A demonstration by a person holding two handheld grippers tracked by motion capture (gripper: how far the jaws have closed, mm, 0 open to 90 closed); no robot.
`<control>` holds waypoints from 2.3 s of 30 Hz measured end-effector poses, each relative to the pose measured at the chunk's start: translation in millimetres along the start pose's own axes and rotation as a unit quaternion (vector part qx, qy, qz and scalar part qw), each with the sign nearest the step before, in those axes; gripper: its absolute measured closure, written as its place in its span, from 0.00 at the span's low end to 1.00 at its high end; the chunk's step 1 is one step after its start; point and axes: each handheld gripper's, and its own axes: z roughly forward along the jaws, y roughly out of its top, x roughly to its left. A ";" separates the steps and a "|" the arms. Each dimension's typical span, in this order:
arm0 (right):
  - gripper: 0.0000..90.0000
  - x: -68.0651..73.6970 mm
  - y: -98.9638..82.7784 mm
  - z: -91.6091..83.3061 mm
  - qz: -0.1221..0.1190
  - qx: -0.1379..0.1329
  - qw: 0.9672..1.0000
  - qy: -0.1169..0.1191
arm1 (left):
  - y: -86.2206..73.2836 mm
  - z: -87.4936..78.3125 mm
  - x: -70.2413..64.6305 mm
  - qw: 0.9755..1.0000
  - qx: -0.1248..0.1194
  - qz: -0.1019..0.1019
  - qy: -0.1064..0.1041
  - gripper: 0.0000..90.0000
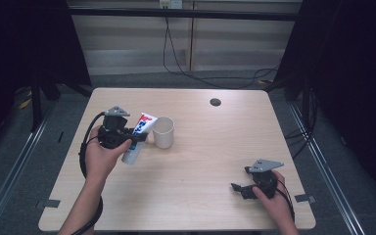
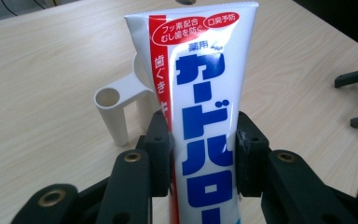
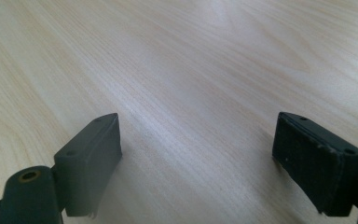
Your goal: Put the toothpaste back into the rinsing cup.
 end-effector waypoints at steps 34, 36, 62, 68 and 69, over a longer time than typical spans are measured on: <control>0.17 0.0 0.0 0.0 0.000 0.000 1.000 0.000 | 31.4 12.9 -6.5 0.999 -0.040 0.003 -0.003 0.73; 0.17 0.0 0.0 0.0 0.000 0.000 1.000 0.000 | 33.2 13.6 -6.4 0.999 -0.044 0.002 -0.002 0.73; 0.17 0.1 0.0 0.0 -0.001 0.000 1.000 0.000 | 49.1 22.9 -2.9 0.993 -0.115 -0.011 0.017 0.73; 0.17 0.1 0.0 0.0 -0.001 0.000 1.000 0.000 | 50.0 24.9 -0.6 0.991 -0.131 -0.020 0.017 0.73; 0.17 0.1 -0.1 0.1 -0.001 0.000 1.000 0.000 | 49.9 25.4 -0.1 0.991 -0.135 -0.021 0.017 0.73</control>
